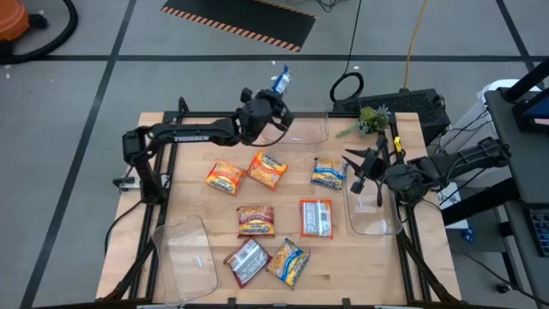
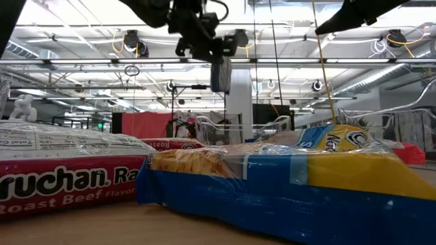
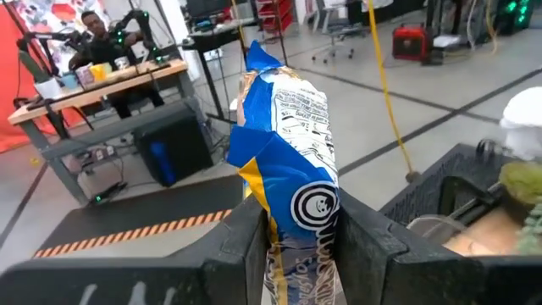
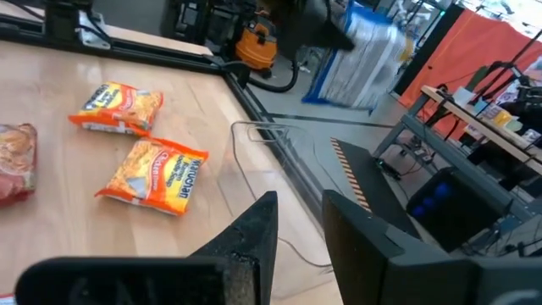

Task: Sort Maruchan noodles
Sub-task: Put the top blue noodle pack into the top transparent bin

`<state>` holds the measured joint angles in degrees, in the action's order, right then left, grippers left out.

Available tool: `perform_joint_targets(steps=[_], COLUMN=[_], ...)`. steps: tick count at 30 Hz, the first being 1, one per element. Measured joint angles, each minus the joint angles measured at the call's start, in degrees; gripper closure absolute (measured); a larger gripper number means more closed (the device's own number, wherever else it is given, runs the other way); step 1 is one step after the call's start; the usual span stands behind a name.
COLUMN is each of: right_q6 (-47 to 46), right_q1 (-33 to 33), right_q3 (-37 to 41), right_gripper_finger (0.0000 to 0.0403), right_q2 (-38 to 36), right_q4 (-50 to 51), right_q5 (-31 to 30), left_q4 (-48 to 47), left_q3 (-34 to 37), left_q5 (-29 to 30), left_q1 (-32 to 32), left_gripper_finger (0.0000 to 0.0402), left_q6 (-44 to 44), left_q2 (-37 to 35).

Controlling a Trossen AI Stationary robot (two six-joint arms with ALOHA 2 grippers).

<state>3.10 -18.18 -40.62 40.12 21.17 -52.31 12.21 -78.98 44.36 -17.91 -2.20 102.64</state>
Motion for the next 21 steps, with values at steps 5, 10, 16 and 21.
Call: perform_joint_targets(steps=[5, 10, 16, 21], right_q6=[1.52, 2.73, 3.25, 3.38], right_q1=[1.39, 2.48, 3.52, 3.62], right_q3=[0.00, 0.00, 0.00, 0.00], right_gripper_finger=[0.0312, 0.0312, 0.0312, 0.0312], right_q2=[0.00, 0.00, 0.00, 0.00], right_q4=[-1.42, -3.33, -3.70, -3.63], right_q5=[-0.05, 0.00, 0.06, 0.08], left_q4=[-0.73, 0.19, 0.01, 0.97], left_q3=[0.00, 0.02, 0.02, 0.02], left_q5=[3.88, 9.28, 10.97, 13.31], left_q1=[-0.06, 0.59, 1.43, 1.53], left_gripper_finger=[0.0289, 0.0289, 0.0289, 0.0289], left_q6=[-0.28, 1.07, 4.28, 5.68], left_q2=[3.78, 7.02, 10.81, 13.15])
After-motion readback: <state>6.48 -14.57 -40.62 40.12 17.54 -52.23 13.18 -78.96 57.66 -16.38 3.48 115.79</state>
